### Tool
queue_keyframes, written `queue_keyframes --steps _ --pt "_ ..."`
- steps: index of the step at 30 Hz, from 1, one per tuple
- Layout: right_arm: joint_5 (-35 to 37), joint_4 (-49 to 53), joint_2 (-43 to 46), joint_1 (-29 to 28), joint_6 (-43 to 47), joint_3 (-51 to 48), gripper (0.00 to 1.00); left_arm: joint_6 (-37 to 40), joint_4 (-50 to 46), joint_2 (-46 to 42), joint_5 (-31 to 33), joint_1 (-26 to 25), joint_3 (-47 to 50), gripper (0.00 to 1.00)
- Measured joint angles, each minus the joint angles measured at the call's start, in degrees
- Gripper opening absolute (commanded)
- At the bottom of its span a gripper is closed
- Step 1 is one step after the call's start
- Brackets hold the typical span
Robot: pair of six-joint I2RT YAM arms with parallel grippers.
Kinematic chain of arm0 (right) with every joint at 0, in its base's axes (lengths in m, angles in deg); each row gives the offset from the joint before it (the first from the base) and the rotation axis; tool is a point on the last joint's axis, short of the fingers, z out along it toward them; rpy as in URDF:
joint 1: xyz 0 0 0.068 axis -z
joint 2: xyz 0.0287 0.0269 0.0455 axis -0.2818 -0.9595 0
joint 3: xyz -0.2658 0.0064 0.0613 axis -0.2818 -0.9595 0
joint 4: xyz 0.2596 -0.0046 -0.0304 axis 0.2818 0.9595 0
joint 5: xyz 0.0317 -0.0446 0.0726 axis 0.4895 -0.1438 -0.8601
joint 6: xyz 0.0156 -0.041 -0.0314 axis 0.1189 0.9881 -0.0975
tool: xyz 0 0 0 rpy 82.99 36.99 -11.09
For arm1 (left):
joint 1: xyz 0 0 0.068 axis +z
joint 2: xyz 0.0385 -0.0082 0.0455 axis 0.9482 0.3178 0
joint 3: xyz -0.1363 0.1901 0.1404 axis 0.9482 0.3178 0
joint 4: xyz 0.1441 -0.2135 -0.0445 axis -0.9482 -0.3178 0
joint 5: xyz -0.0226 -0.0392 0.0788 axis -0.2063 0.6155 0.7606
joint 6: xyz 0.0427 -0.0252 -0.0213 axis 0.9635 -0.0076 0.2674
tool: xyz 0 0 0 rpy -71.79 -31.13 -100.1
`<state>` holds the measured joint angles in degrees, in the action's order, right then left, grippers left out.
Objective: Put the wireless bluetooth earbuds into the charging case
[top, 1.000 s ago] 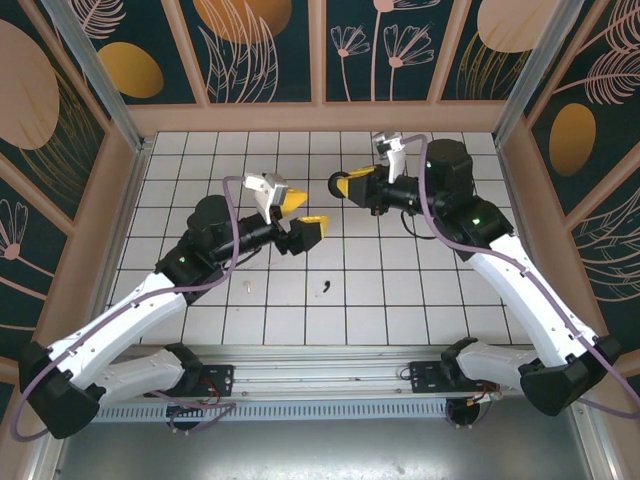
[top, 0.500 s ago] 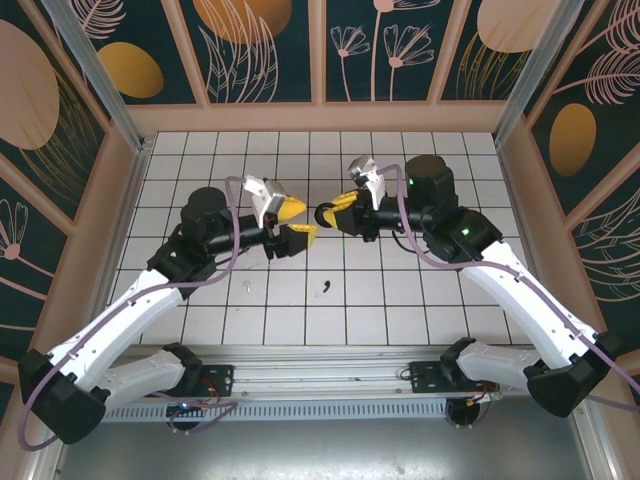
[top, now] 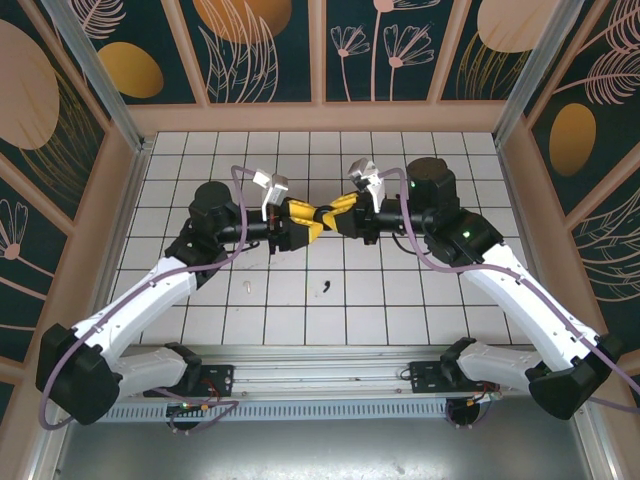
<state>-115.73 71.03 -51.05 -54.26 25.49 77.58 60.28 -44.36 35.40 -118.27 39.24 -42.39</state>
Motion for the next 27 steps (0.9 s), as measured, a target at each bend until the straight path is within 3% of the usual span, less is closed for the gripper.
queue_keyframes --steps 11,17,27 --pt "-0.5 -0.5 -0.1 0.0 -0.4 0.0 0.15 -1.6 2.5 0.8 -2.5 0.0 0.0 0.37" --pt "-0.5 -0.9 -0.4 0.0 -0.4 0.0 0.15 -2.1 3.7 1.0 -3.2 0.0 0.3 0.19" --pt "-0.9 -1.0 -1.1 0.1 -0.4 0.0 0.19 -2.4 3.9 0.9 -3.5 0.4 1.0 0.11"
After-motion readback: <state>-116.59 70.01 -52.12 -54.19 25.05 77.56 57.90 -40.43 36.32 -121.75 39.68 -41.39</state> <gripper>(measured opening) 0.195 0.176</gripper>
